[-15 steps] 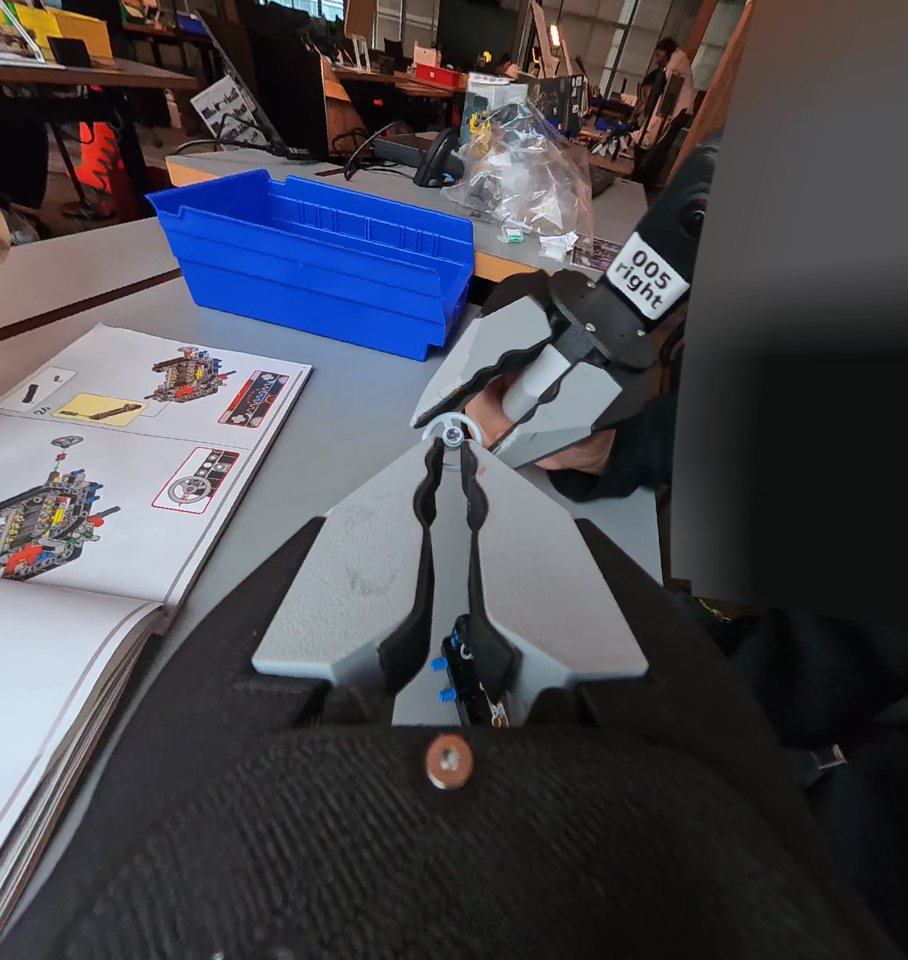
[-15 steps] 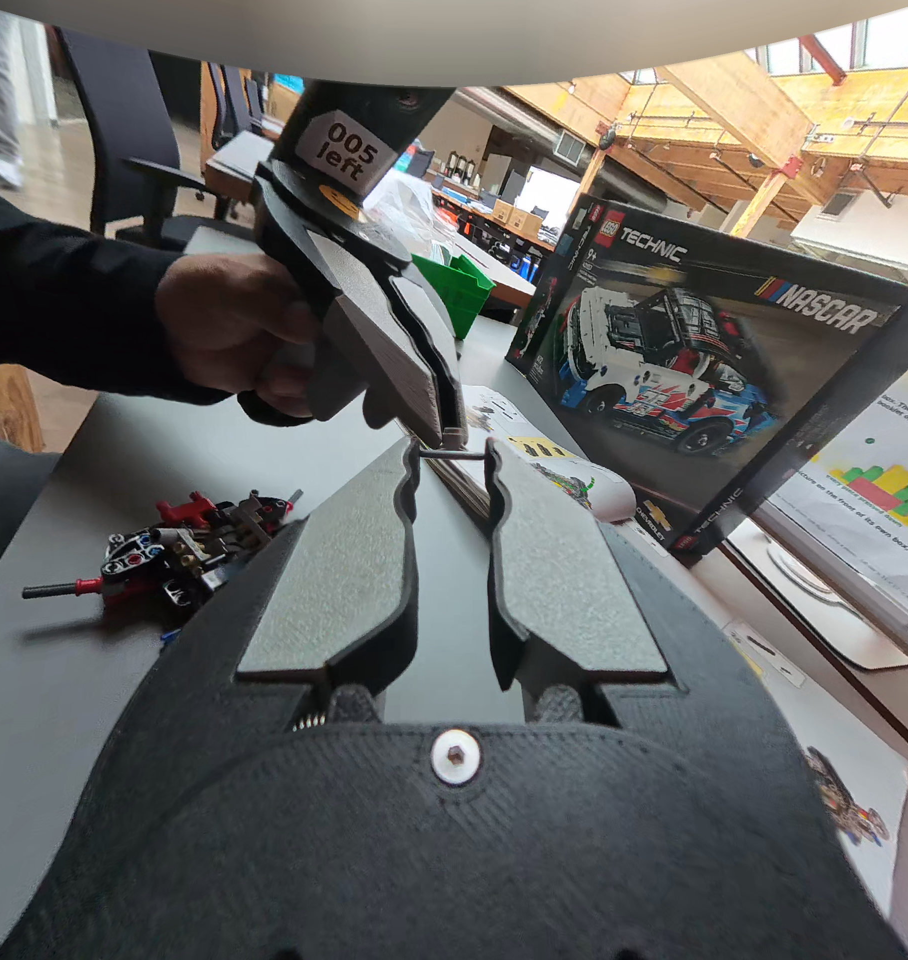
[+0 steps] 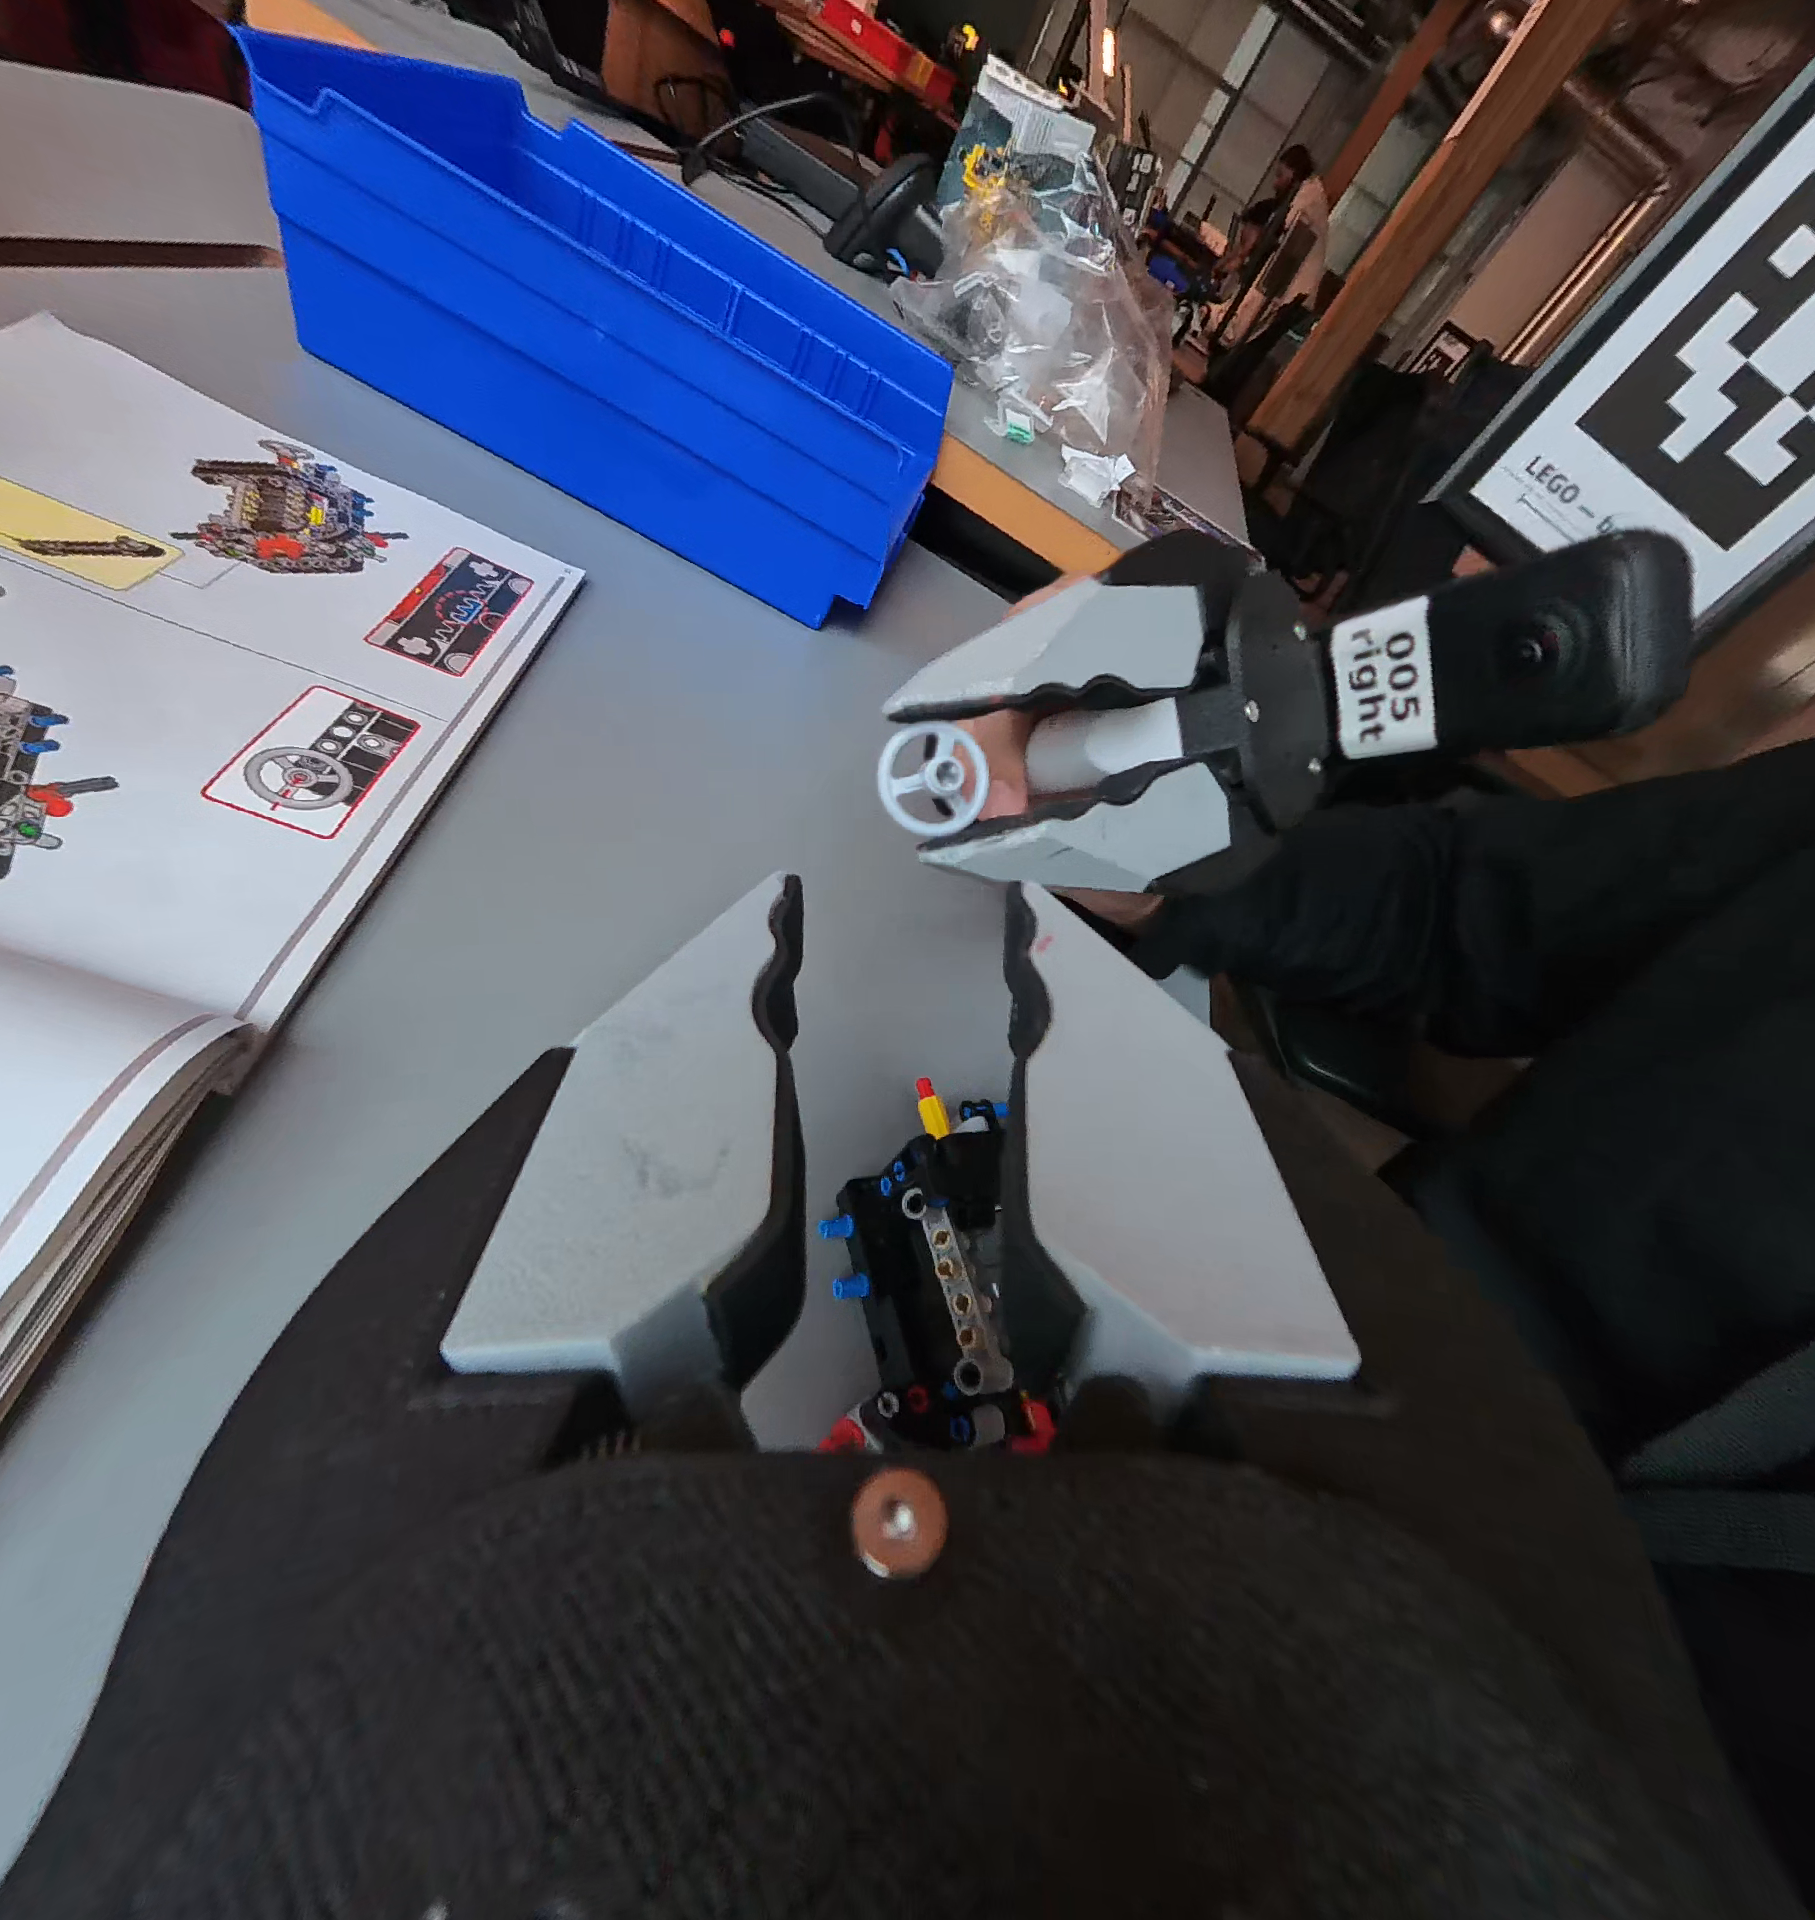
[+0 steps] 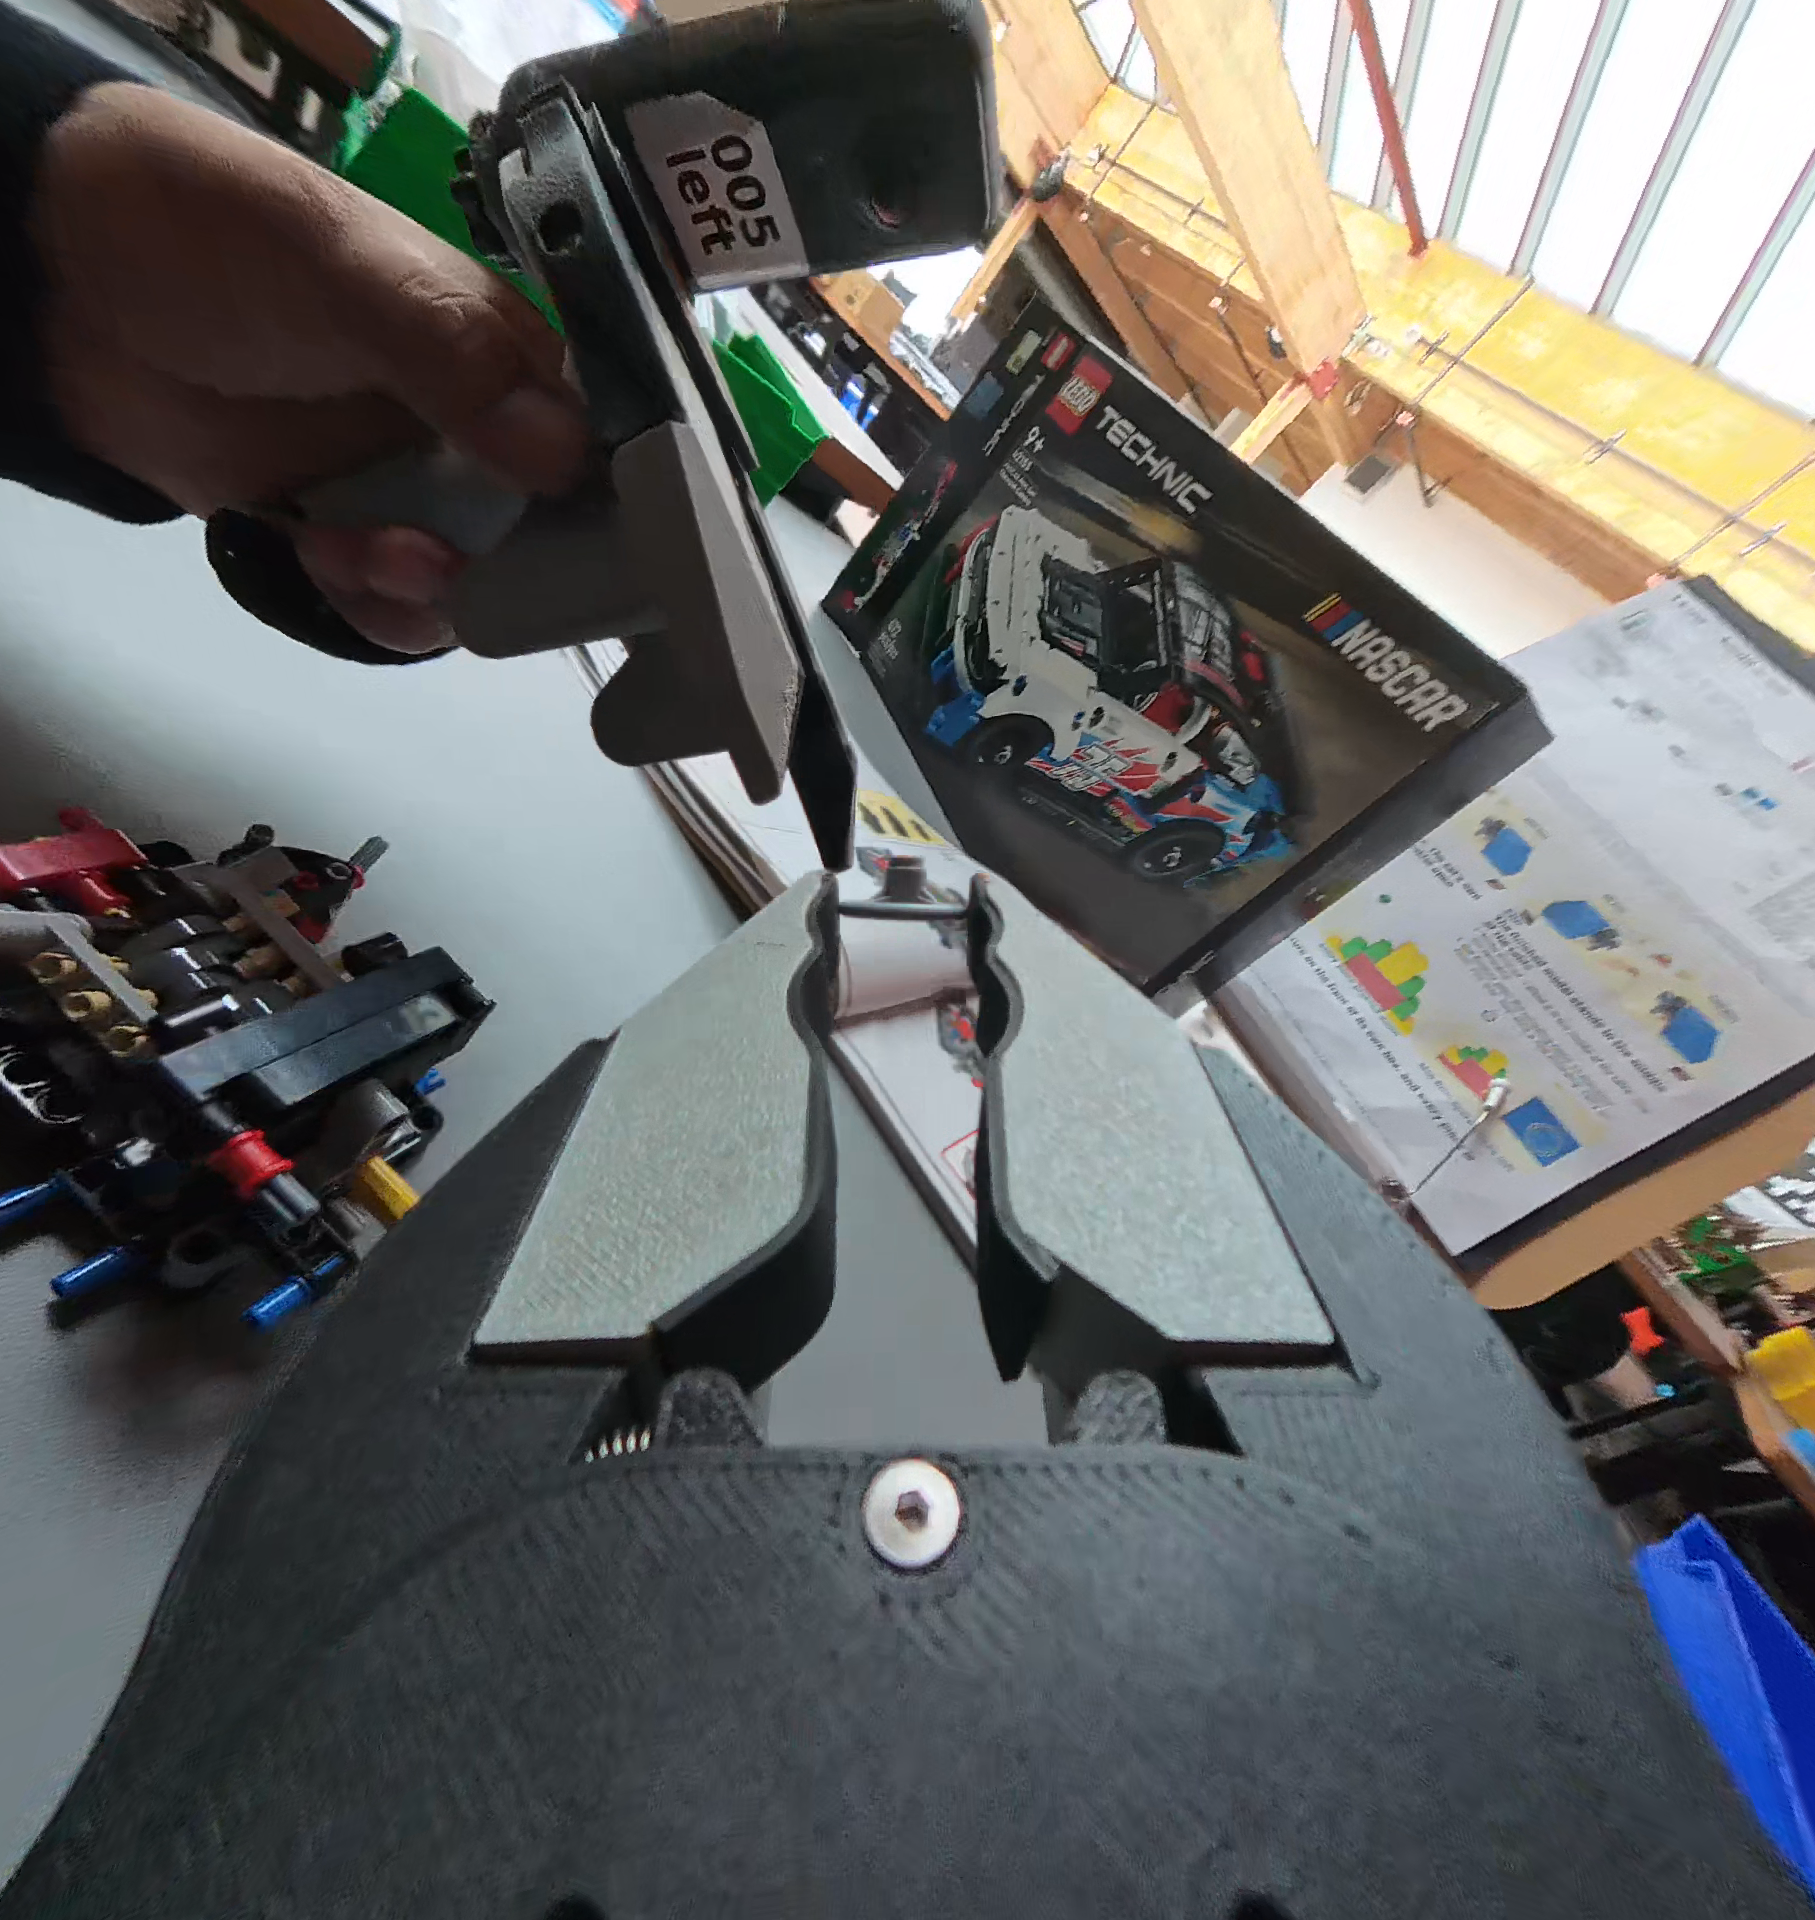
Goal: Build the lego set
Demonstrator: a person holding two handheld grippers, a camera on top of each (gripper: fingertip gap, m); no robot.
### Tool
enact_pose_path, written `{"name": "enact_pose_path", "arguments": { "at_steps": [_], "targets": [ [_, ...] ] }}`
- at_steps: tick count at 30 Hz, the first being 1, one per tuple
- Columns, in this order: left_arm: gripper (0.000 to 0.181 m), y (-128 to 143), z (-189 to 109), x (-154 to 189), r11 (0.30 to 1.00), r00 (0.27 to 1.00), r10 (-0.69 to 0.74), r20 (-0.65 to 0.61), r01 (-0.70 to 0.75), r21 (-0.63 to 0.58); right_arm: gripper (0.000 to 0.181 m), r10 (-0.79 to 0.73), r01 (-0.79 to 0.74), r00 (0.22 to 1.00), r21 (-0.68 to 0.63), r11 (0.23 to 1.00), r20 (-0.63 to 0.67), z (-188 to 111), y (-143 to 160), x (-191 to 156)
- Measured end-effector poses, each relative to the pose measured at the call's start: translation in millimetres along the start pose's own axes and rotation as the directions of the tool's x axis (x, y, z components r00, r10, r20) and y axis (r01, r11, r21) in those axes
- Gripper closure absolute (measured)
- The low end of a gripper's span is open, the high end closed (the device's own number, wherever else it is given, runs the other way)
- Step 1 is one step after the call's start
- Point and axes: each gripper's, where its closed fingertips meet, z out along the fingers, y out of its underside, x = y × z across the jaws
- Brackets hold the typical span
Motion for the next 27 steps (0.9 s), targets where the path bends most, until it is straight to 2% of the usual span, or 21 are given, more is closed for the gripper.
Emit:
{"name": "enact_pose_path", "arguments": {
  "at_steps": [4,8,12,14,16,17,20,23,27],
  "targets": [
    [0.142,-5,-6,10,1.000,0.997,-0.030,-0.073,0.031,0.001,0.160,-0.016,0.016,1.000,-0.026,1.000,0.003,-1,2,-4],
    [0.139,-5,-2,8,0.999,0.999,-0.001,-0.046,-0.001,-0.035,0.159,-0.005,0.005,1.000,-0.025,1.000,0.012,0,2,-5],
    [0.137,-6,12,12,0.998,0.998,-0.008,-0.070,0.004,-0.057,0.159,-0.028,0.029,0.999,-0.023,0.999,0.043,1,2,-13],
    [0.140,-5,18,13,0.997,0.998,0.005,-0.070,-0.010,-0.077,0.159,-0.043,0.043,0.998,-0.018,0.999,0.045,1,0,-15],
    [0.159,1,23,12,0.993,0.998,0.021,-0.052,-0.027,-0.117,0.159,-0.048,0.049,0.997,-0.019,0.999,0.060,1,0,-18],
    [0.160,4,24,11,0.991,0.999,0.023,-0.043,-0.029,-0.133,0.159,-0.052,0.054,0.996,-0.030,0.998,0.066,1,2,-19],
    [0.160,8,26,9,0.989,0.998,-0.019,-0.055,0.011,-0.145,0.159,-0.055,0.058,0.995,-0.041,0.997,0.083,1,4,-21],
    [0.161,9,27,9,0.984,0.985,-0.134,-0.107,0.120,-0.129,0.159,-0.014,0.018,0.995,-0.039,0.999,0.103,1,5,-22],
    [0.161,-5,23,13,0.959,0.928,-0.279,-0.246,0.281,-0.027,0.161,0.158,-0.160,0.981,0.011,0.987,0.114,-4,-3,-11]
  ]
}}
